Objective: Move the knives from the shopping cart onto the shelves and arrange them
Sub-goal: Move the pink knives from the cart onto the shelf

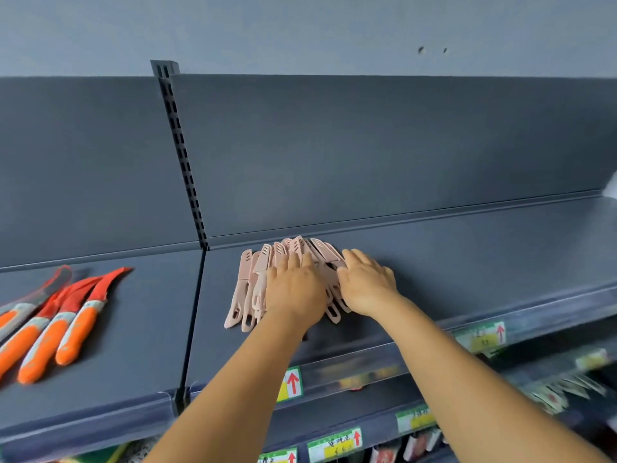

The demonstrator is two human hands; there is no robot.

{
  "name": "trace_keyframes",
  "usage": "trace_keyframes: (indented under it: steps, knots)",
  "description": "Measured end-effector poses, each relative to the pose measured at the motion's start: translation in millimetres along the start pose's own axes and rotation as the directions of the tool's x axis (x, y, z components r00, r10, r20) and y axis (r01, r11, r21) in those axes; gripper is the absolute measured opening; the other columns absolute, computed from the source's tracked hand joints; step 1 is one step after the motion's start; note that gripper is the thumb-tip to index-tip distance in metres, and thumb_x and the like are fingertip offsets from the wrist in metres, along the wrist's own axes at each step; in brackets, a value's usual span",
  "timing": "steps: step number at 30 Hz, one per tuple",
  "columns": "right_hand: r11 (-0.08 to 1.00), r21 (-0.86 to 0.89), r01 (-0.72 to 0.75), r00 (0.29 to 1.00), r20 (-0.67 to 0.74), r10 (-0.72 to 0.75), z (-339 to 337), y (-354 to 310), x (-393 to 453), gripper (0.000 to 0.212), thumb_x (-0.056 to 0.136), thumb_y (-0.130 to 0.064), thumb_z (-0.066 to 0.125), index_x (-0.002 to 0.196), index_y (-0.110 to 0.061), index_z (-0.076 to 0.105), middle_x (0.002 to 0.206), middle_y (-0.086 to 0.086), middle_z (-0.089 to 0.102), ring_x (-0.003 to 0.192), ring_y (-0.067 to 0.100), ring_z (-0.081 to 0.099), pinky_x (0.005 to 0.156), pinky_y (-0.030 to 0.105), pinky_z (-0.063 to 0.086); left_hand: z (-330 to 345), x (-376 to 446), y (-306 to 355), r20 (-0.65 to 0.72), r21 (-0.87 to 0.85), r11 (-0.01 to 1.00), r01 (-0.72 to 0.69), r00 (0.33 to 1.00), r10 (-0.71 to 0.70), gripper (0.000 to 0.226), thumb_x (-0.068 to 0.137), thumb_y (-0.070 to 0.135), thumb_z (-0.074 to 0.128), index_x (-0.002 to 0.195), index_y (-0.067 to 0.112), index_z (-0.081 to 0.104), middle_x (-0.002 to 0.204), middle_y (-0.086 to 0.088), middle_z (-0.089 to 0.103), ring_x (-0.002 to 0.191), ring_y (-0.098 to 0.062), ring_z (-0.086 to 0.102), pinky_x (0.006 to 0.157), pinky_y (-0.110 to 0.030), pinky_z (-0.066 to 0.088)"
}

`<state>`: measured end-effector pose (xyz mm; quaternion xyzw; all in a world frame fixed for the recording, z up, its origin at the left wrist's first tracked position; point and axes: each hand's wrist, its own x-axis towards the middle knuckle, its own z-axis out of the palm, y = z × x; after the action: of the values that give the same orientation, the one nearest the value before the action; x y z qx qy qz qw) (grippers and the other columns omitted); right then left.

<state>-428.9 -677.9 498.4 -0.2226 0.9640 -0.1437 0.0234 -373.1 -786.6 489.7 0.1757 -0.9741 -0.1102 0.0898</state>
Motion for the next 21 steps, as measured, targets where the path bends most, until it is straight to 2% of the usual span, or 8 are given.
trace_keyframes:
  steps: [4, 10, 16, 21]
  knots:
    - [0.998, 0.020, -0.063, 0.993, -0.101, 0.064, -7, 7, -39, 0.050, 0.102, -0.037, 0.024, 0.148, -0.019, 0.027, 0.155, 0.000, 0.029, 0.139, 0.021, 0.031, 0.113, 0.039, 0.019, -11, -29, 7, -0.047, -0.024, 0.991, -0.135, 0.990, 0.134, 0.048, 0.100, 0.031, 0.032, 0.144, 0.012, 0.031, 0.146, -0.008, 0.039, 0.136, -0.027, 0.032, 0.110, -0.039, 0.025]
    - [0.975, 0.091, -0.203, 0.950, -0.222, 0.218, -10, 31, -119, 0.054, 0.101, -0.042, 0.027, 0.149, -0.019, 0.026, 0.156, -0.001, 0.027, 0.142, 0.020, 0.027, 0.117, 0.040, 0.017, -11, -78, 26, -0.093, -0.093, 0.935, -0.342, 0.938, 0.334, 0.054, 0.100, 0.039, 0.033, 0.146, 0.012, 0.029, 0.148, -0.006, 0.037, 0.138, -0.025, 0.030, 0.112, -0.035, 0.023]
    - [0.914, 0.143, -0.381, 0.870, -0.279, 0.406, 4, 59, -209, 0.054, 0.100, -0.042, 0.032, 0.148, -0.018, 0.027, 0.154, -0.001, 0.029, 0.142, 0.018, 0.025, 0.115, 0.039, 0.018, 2, -141, 60, -0.076, -0.134, 0.817, -0.561, 0.827, 0.556, 0.055, 0.098, 0.040, 0.039, 0.144, 0.011, 0.034, 0.144, -0.008, 0.043, 0.135, -0.026, 0.036, 0.110, -0.036, 0.027]
    - [0.806, 0.196, -0.558, 0.752, -0.292, 0.591, 23, 86, -289, 0.055, 0.099, -0.043, 0.034, 0.148, -0.019, 0.028, 0.154, 0.000, 0.030, 0.141, 0.018, 0.027, 0.115, 0.037, 0.019, 27, -194, 92, -0.019, -0.202, 0.690, -0.695, 0.707, 0.707, 0.056, 0.097, 0.041, 0.041, 0.145, 0.012, 0.034, 0.145, -0.007, 0.043, 0.135, -0.024, 0.036, 0.110, -0.034, 0.027]
